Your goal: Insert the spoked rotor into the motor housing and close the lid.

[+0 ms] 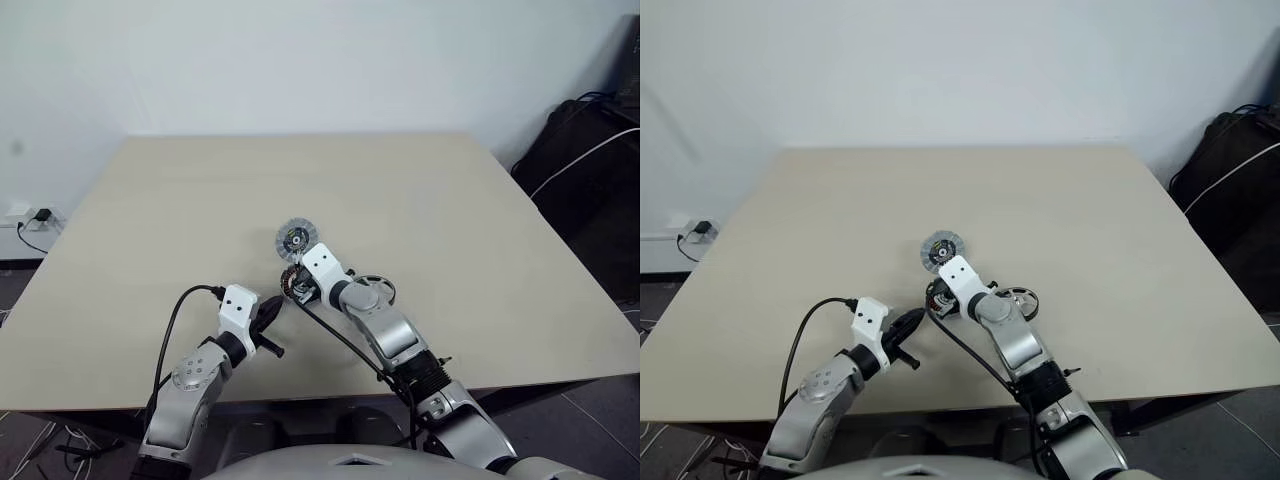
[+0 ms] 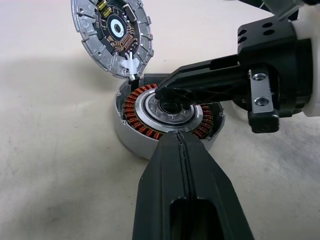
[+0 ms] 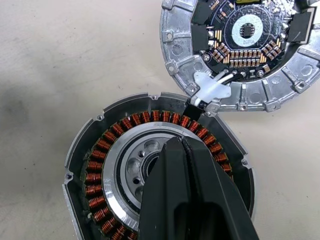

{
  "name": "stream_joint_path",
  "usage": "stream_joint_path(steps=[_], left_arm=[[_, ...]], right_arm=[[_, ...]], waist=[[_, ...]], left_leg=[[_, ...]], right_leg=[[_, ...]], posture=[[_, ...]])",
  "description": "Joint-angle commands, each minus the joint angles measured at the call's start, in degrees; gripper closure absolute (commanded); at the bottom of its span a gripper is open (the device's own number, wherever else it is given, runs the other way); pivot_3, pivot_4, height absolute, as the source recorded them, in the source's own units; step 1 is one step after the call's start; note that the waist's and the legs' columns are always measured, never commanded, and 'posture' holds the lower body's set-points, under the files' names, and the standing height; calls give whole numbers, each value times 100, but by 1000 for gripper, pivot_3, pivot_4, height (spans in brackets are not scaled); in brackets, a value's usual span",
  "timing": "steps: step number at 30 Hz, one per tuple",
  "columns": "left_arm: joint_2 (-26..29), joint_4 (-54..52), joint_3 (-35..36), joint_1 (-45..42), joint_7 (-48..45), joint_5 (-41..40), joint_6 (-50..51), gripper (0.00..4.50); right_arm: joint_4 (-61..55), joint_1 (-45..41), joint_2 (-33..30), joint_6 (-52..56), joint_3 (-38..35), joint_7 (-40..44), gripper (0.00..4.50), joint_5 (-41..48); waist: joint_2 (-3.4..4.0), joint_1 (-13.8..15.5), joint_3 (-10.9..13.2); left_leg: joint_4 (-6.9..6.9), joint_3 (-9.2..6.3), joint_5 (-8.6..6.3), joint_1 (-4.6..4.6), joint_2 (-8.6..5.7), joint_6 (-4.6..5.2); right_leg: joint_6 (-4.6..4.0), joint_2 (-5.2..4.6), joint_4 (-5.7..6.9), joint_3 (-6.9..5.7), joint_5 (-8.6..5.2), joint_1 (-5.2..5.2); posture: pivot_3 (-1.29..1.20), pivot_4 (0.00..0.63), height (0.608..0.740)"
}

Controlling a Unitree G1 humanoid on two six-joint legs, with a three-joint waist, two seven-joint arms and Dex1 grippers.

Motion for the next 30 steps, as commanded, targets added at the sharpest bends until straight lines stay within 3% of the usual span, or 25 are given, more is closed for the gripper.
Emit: stream_joint_path(steps=[1,12,24,30], left_arm=[[-10,-77,14,-44,24,-16,-82,4500],[-6,-58,17,-51,11,-25,-69,4500],[12,-129,55,43,39,-21,-82,4500],[-6,-136,52,69,73,-23,-95,4500]], right_arm=[[76,-75,35,-67,-53,-55,4450,-37],[-580,41,72,-245,-166,68,4450,169],[302,-115,169,-85,109,62,4450,-50],[-24,-113,190,-281,-25,185,4450,108]], waist=[[-2,0,-1],[-2,1,0],[-6,-1,-3],[-7,-1,-3]], left_leg=[[1,1,1,0,0,-2],[-3,1,9,-7,6,-13],[-3,1,9,-6,6,-13],[-3,0,11,-6,7,-17]], right_leg=[[-1,-1,9,1,-1,-4],[-2,5,27,-1,-1,-24],[-1,4,27,0,-1,-23],[-2,4,26,-1,-2,-23]], posture=[[0,0,740],[0,0,740],[0,0,740],[0,0,740]])
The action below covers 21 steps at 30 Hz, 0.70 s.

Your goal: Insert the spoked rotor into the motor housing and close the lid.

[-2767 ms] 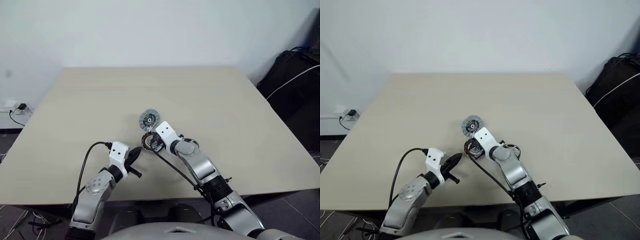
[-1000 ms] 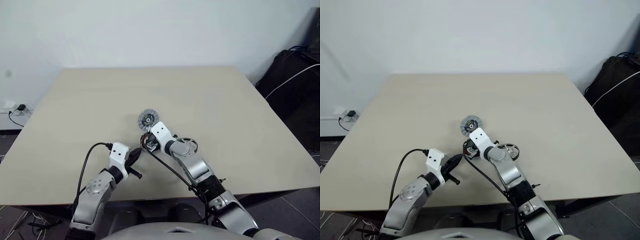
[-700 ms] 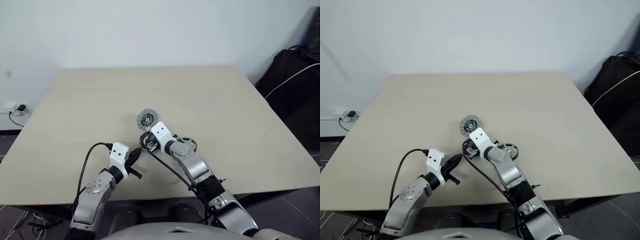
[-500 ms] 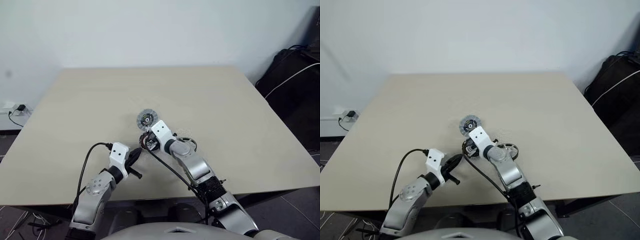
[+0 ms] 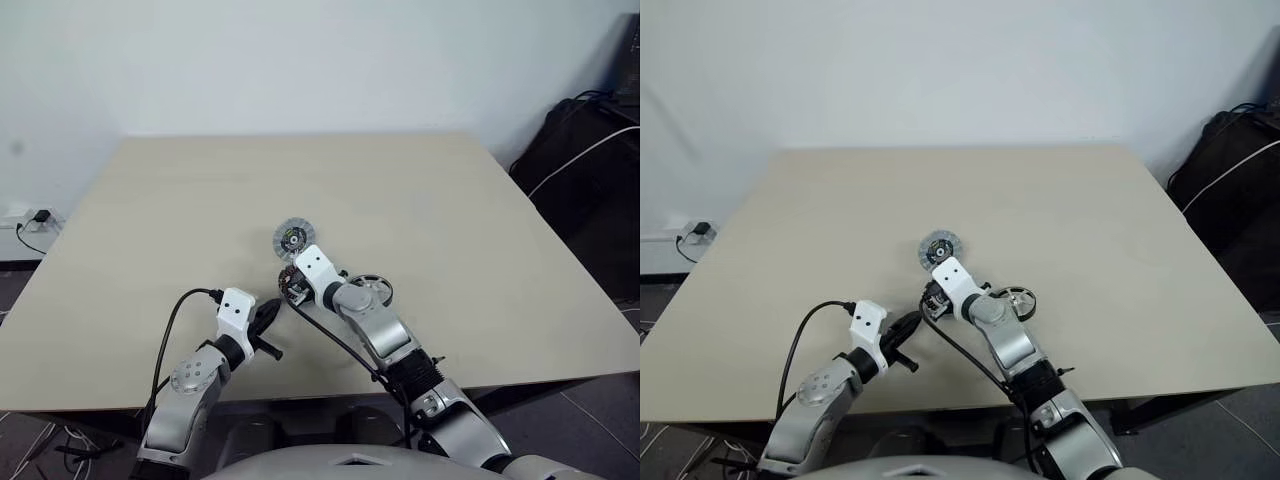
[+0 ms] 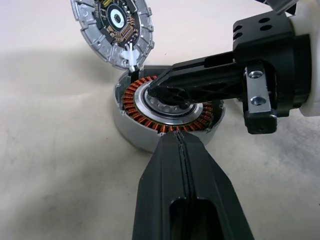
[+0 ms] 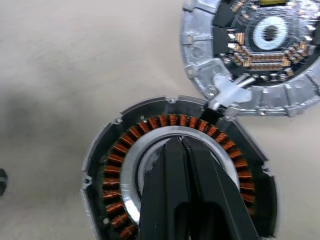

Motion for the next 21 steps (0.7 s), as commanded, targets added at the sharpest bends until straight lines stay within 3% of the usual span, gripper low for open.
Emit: stream_joint_path(steps=[1,9,21], left_arm=[[-13,-137,21,-26,23,-25,-101,4500],[-4,-101,-1,-79,2,-31,-95,4500],[-1,-139,2,-31,5,-41,-76,4500]], right_arm=[[-394,-23,25,-173,-142,81,4450,137],[-861,34,75,-350,-295,93,4450,268],[188,16,14,-183,-201,-263,4450,-97]], waist=[[0,0,1],[0,1,1],[-1,-1,-1]], left_leg=[[0,0,0,0,0,0],[-4,0,0,-8,0,0],[-3,0,1,-7,0,-1]], right_leg=[[0,0,0,0,0,0],[0,1,-1,-1,0,-9],[0,1,1,-1,0,-7]], posture=[[0,0,740],[0,0,740],[0,0,740]])
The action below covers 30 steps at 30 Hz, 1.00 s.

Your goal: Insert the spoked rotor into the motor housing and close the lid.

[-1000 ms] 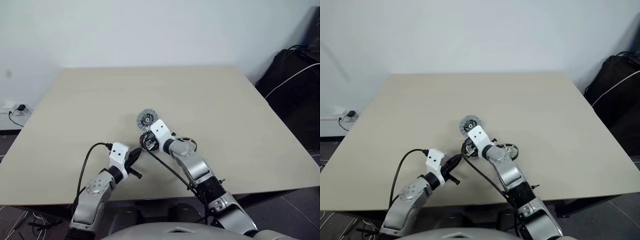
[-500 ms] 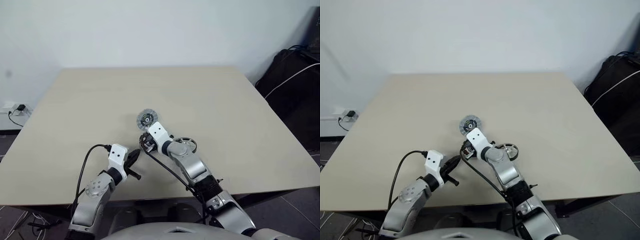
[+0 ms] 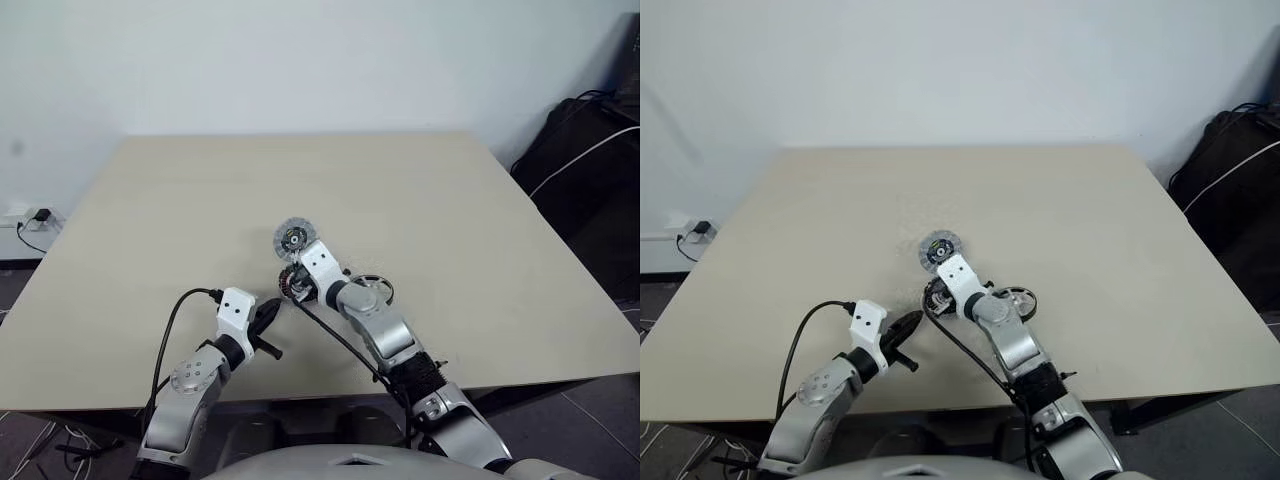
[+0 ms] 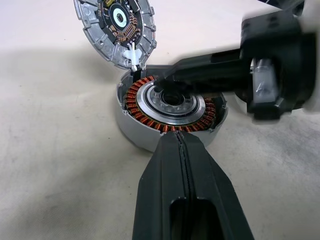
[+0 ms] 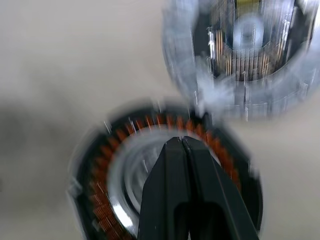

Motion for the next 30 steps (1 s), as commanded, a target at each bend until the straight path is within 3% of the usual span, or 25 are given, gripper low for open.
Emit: stream_joint_path(steps=[1,10,13,18,30], left_arm=[[-6,-135,8,-11,-5,-36,-88,4500],[-51,-119,-22,0,24,-32,-105,4500],[-57,-93,-30,-14,15,-32,-112,4500],[-75,-47,-54,-62,-3,-32,-115,4500],[-118,-1,-68,-55,21,-24,-123,4500]], right_arm=[[59,-63,-3,77,6,-42,4450,-75],[-1158,-3,-346,455,200,588,4450,23],[-1558,-72,-480,875,231,670,3851,-17],[-1881,-277,-513,1636,409,553,2239,-227],[-1597,-916,-403,2937,561,550,2239,-208]], waist=[[-2,0,-1],[0,3,1],[-1,9,1],[0,12,1],[-1,13,1]], left_leg=[[0,0,1,0,0,-1],[0,-2,1,-5,0,-1],[2,-6,1,-12,0,-1],[2,-10,1,-12,1,-2],[12,-16,2,-36,0,-1]], right_leg=[[0,0,0,0,0,0],[0,-1,-2,-1,0,-4],[0,-1,-2,-3,0,-8],[-4,0,-1,-8,-2,-8],[-2,0,-1,-16,1,-14]], posture=[[0,0,740],[0,0,740],[0,0,740],[0,0,740],[0,0,740]])
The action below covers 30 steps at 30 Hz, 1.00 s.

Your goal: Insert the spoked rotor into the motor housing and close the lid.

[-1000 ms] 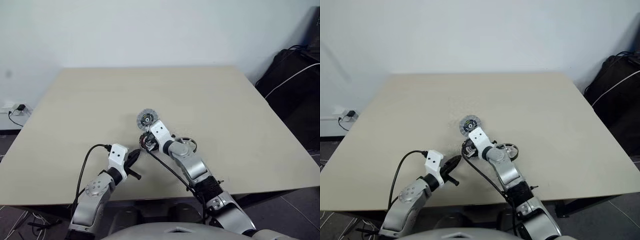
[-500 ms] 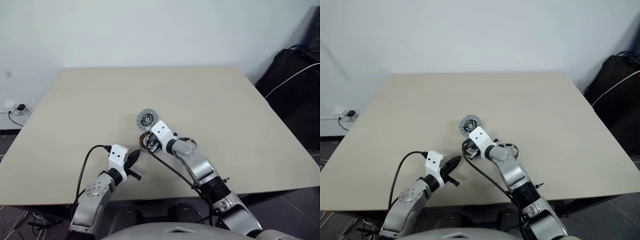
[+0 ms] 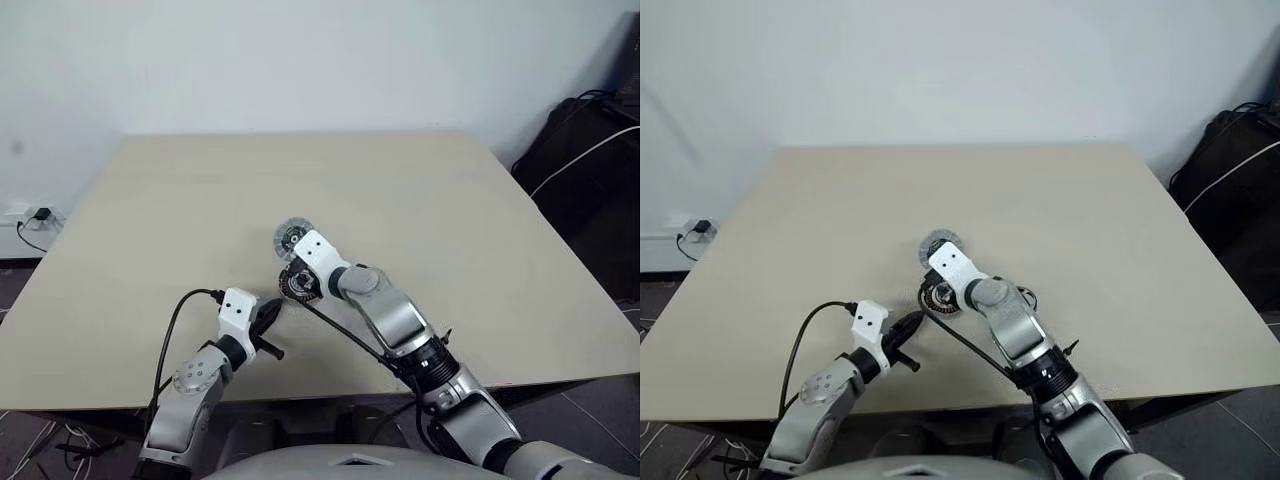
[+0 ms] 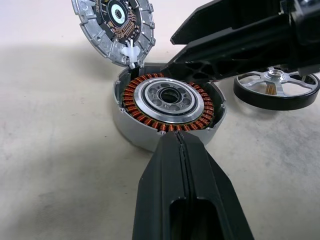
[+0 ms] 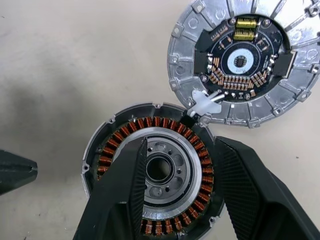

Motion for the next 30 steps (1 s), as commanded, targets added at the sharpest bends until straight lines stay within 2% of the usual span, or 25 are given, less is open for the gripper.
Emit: stream_joint_path(steps=[1,7,29,30], left_arm=[[-40,-45,-14,-43,3,-25,-118,4500],[-60,-49,-7,-22,32,-24,-126,4500],[-107,-60,22,37,91,-28,-205,4500],[-105,-59,22,34,91,-29,-207,4500]], right_arm=[[64,-287,38,333,25,-10,2239,-2],[281,-529,17,624,151,45,2239,27],[971,-661,83,309,303,-119,2239,-20],[977,-662,81,305,308,-119,2415,-18]], waist=[[0,0,0],[0,-14,0],[-1,-19,-2],[-1,-19,-1]], left_leg=[[1,0,0,-2,0,0],[3,1,1,-8,0,0],[8,1,2,-9,0,-2],[8,1,2,-9,0,-2]], right_leg=[[0,0,0,-1,0,1],[2,1,2,0,1,3],[5,5,6,1,3,7],[5,5,6,1,3,7]], posture=[[0,0,740],[0,0,740],[0,0,740],[0,0,740]])
